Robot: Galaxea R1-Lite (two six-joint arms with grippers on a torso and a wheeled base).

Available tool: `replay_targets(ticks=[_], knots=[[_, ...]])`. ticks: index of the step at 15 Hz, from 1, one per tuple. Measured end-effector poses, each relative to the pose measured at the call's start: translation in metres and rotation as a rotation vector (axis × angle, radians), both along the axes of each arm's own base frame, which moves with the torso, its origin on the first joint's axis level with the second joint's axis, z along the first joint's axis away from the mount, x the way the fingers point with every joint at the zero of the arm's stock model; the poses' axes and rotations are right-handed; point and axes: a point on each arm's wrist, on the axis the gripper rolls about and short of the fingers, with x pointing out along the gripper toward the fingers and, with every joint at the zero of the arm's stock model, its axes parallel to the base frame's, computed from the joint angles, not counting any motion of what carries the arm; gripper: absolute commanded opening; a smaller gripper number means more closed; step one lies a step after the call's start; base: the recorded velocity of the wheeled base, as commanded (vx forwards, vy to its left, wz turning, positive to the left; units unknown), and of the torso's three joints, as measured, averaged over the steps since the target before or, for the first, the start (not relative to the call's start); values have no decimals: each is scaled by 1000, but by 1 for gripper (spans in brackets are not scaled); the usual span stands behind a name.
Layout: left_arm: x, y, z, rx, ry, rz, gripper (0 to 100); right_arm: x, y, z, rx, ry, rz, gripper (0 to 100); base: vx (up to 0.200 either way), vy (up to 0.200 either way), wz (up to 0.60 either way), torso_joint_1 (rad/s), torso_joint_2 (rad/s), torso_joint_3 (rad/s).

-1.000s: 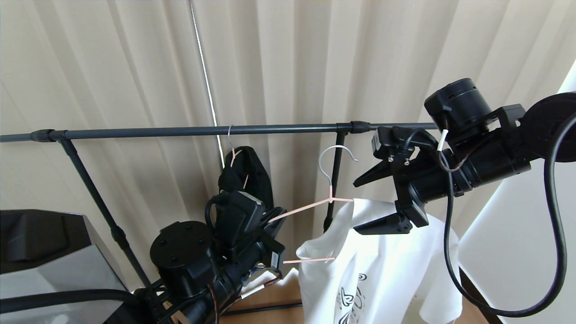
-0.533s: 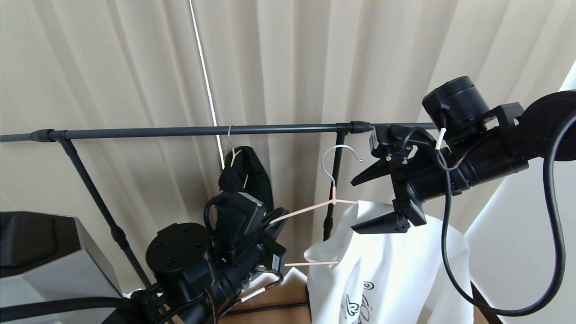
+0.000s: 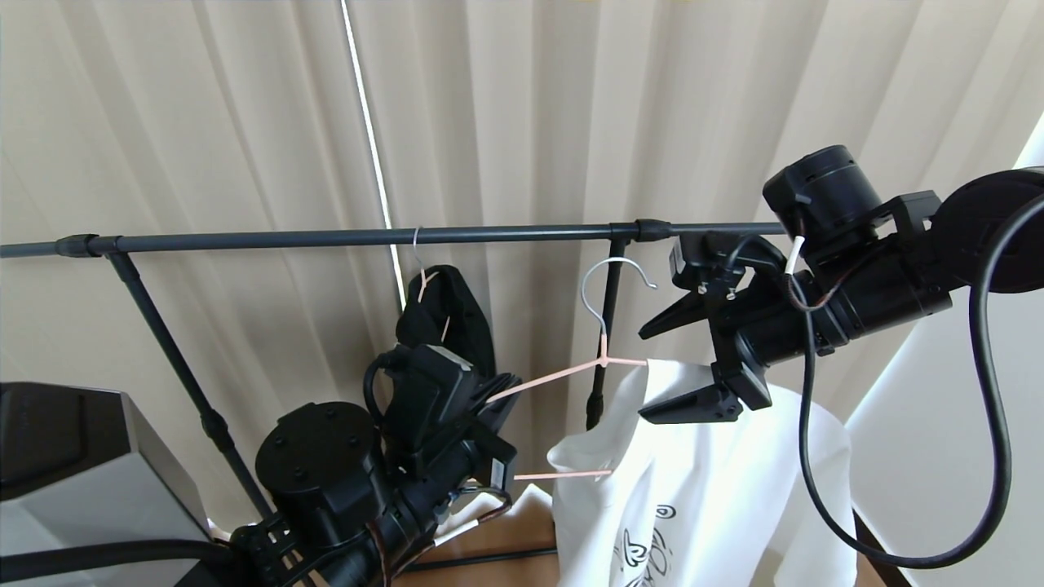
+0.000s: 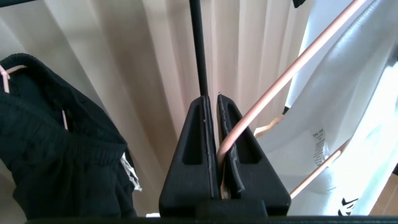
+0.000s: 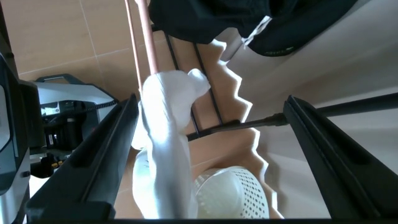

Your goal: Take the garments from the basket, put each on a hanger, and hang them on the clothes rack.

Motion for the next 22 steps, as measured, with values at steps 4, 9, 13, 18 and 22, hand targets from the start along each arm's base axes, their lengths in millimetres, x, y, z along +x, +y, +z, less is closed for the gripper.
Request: replay_targets(ticks=[4,9,13,18,22], knots=[[-1,1,3,-6,-6,0,0,2,0,-2,-3,5,-1,100,0,0,0,0,0,0],[-1,1,3,-7,-6,0,0,2,0,-3,-5,7,-1,0,0,0,0,0,0,0],[-2,2,2,-8,-2,4,0,1,0,-2,-1,5,0,0,0,0,0,0,0,0],[-1,2,1,-5,3,0,0,0,0,-2,-3,7,0,0,0,0,0,0,0,0],[0,4,0,-1,3,-20,0,-1,0,-2,-3,6,0,0,0,0,0,0,0,0]])
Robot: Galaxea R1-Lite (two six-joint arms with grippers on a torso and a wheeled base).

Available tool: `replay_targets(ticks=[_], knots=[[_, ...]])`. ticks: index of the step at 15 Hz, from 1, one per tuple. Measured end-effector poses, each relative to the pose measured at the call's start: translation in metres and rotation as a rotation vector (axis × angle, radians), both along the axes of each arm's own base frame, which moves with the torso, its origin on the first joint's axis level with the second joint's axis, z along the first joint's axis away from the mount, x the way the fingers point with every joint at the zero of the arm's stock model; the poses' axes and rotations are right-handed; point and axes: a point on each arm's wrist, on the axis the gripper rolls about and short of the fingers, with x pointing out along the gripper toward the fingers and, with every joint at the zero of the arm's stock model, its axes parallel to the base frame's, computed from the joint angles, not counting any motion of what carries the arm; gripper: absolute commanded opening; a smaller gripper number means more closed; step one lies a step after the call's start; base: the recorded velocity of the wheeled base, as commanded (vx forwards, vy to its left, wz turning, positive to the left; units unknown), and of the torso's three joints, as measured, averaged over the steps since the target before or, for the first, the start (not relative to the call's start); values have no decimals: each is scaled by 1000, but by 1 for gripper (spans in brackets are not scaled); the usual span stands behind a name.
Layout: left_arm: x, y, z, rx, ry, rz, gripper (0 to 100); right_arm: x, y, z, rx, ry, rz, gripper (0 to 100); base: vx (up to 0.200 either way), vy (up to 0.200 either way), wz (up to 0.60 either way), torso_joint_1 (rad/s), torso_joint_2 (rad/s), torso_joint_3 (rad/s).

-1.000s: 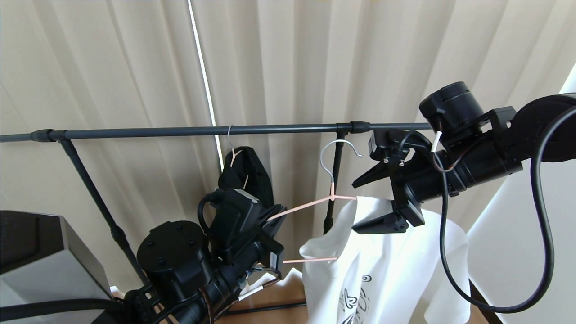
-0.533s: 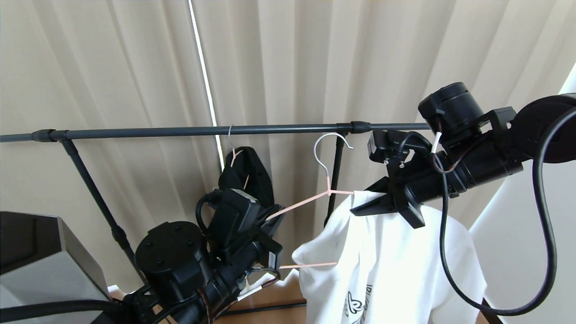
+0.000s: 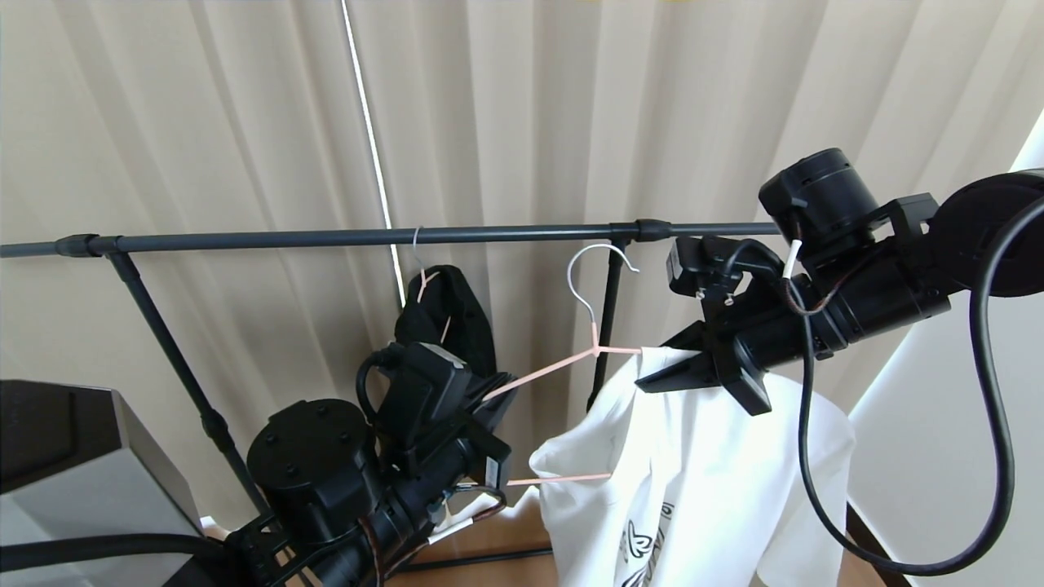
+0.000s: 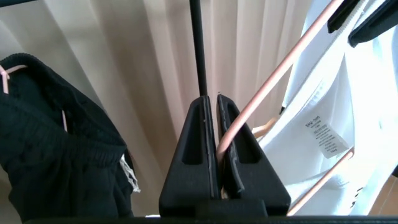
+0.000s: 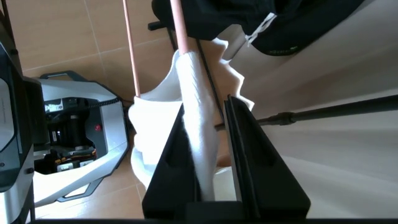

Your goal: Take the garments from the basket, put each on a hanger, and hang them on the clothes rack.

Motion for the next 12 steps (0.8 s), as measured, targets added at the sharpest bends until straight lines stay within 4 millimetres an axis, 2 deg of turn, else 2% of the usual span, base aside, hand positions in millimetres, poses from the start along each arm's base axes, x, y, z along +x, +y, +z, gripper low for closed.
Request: replay_targets(ticks=[1,2,12], knots=[[0,0,0,1,1,-1,0,0,0,0,0,1,0,0,0,0,0,0,0,0],[0,1,-1,2,4,-1,100,0,0,0,0,0,0,0,0,0,0,0,0,0],[-5,8,3,-29,25,6,100,-5,-4,2,1,-2,-4,0,0,0,0,0,0,0]])
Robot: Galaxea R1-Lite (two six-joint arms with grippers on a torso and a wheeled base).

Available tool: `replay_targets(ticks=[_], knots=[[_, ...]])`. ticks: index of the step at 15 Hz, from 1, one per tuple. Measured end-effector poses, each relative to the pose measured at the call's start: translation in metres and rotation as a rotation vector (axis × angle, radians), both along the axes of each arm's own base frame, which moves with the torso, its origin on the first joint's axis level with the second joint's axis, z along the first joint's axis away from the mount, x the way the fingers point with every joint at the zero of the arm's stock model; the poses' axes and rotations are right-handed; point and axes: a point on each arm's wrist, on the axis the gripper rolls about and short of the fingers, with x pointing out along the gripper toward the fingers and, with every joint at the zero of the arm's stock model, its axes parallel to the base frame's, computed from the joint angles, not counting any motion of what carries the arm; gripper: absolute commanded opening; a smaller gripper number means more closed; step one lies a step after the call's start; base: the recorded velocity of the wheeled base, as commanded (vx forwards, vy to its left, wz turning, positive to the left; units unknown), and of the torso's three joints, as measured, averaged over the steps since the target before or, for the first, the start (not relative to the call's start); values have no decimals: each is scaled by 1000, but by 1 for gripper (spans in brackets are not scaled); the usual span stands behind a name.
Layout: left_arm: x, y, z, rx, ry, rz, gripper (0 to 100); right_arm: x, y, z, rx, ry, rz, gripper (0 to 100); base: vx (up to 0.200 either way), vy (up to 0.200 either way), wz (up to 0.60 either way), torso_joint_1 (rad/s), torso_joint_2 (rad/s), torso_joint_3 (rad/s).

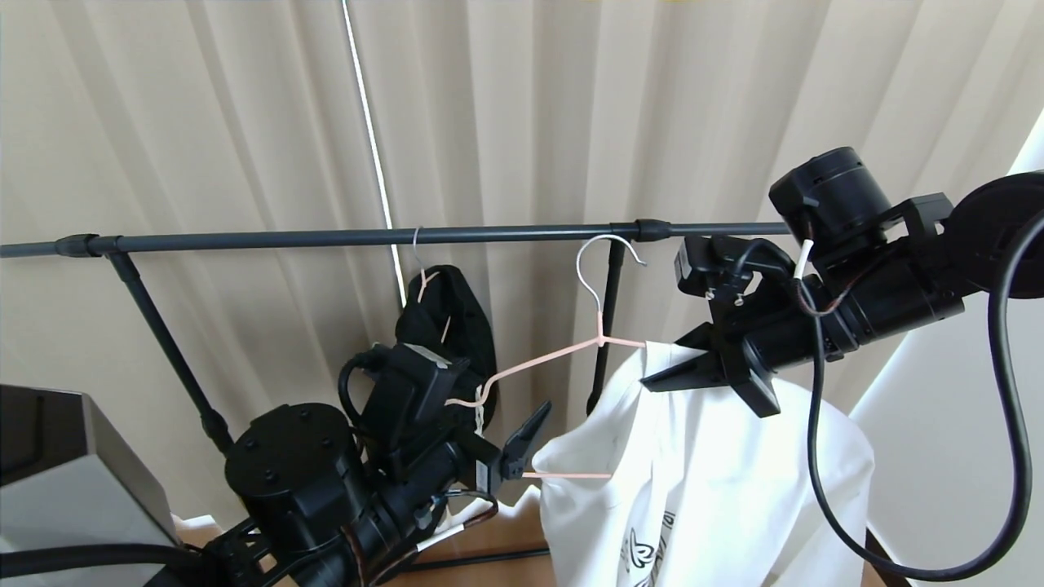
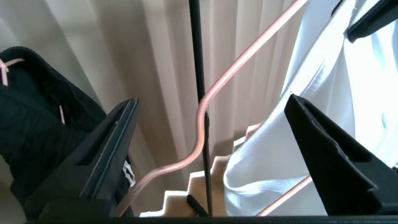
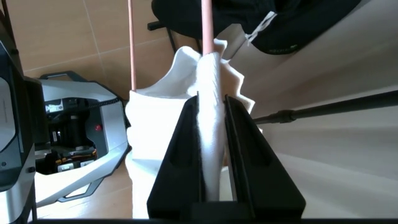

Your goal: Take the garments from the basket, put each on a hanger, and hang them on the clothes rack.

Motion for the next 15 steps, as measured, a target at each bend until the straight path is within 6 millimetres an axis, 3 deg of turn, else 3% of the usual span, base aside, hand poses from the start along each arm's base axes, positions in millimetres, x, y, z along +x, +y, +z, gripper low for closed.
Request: replay_targets(ticks=[10,12,15], knots=[[-18,47,23,-79,-4,29,100,-9,-17,12,-15,-48,-68,0,0,0,0,0,0,0],[-22,62,20,-64,21,54,100,-13,-21,13,-42,-101,-115,0,0,0,0,0,0,0],[-22,66,6,16,165,75,100,-15,-23,5,-67,-236,-193,0,0,0,0,0,0,0]])
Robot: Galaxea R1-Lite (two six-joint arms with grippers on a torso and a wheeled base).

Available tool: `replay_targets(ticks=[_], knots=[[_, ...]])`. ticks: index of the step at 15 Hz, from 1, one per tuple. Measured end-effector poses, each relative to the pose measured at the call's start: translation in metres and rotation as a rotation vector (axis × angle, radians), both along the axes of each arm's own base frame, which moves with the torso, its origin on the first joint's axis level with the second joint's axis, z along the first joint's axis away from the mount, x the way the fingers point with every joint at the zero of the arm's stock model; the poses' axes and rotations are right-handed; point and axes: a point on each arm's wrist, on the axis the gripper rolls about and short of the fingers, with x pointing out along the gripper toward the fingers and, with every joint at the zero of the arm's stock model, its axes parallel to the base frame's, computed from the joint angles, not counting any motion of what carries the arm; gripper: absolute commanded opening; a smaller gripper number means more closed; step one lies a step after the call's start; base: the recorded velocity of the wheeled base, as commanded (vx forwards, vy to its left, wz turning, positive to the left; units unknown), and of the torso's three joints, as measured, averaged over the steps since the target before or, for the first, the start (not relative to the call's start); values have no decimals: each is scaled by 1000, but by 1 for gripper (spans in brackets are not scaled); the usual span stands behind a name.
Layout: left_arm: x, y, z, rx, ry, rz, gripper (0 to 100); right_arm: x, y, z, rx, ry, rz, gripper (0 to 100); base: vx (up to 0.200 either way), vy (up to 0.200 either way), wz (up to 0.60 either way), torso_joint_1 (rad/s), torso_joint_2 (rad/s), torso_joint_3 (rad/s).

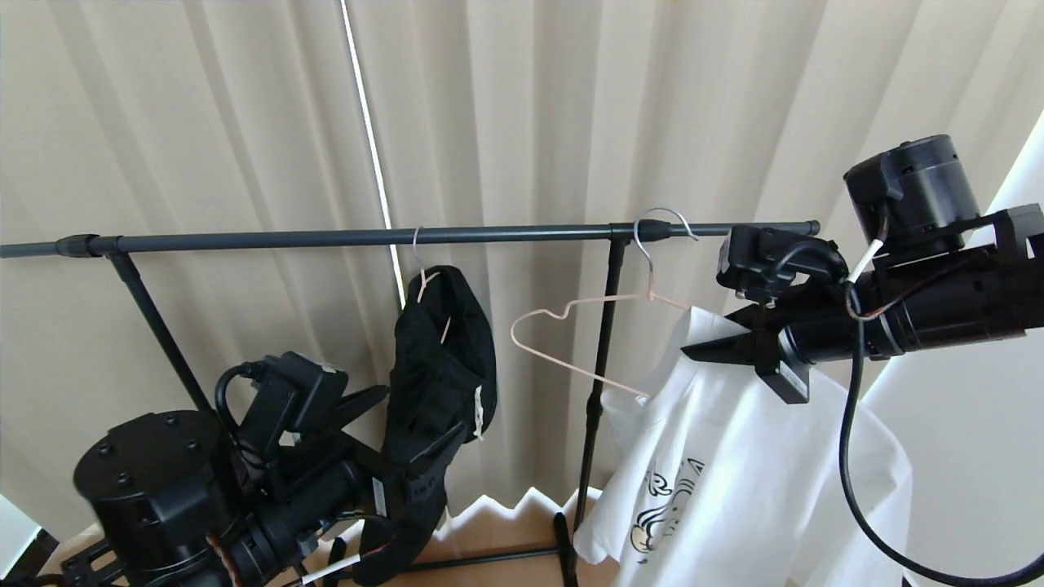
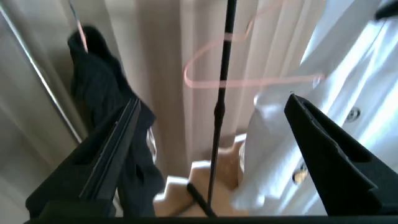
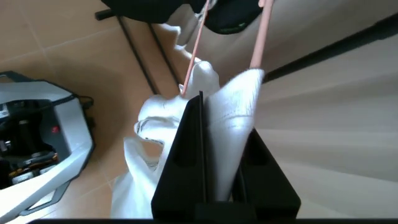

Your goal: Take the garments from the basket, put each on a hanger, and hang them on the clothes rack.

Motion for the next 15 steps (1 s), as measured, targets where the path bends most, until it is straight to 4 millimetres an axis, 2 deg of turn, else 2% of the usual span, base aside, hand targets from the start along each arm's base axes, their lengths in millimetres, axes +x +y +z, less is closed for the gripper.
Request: replay_targets(ticks=[3,5,7,11,15], knots=[[9,-13,-5,27,133,-1,100,-9,0,-18,-13,-90,-41,0,0,0,0,0,0,0],[20,-31,-6,40,198,12,100,-18,-3,-33,-2,-141,-47,0,0,0,0,0,0,0],[27,-49,-16,73,242,-4,100,-33,-8,-47,8,-170,-45,0,0,0,0,0,0,0],[35,-76,-39,106,300,-39,100,-57,-10,-58,20,-195,-14,0,0,0,0,0,0,0],[51,-107,-64,117,326,-63,100,-70,-4,-61,26,-190,36,0,0,0,0,0,0,0]])
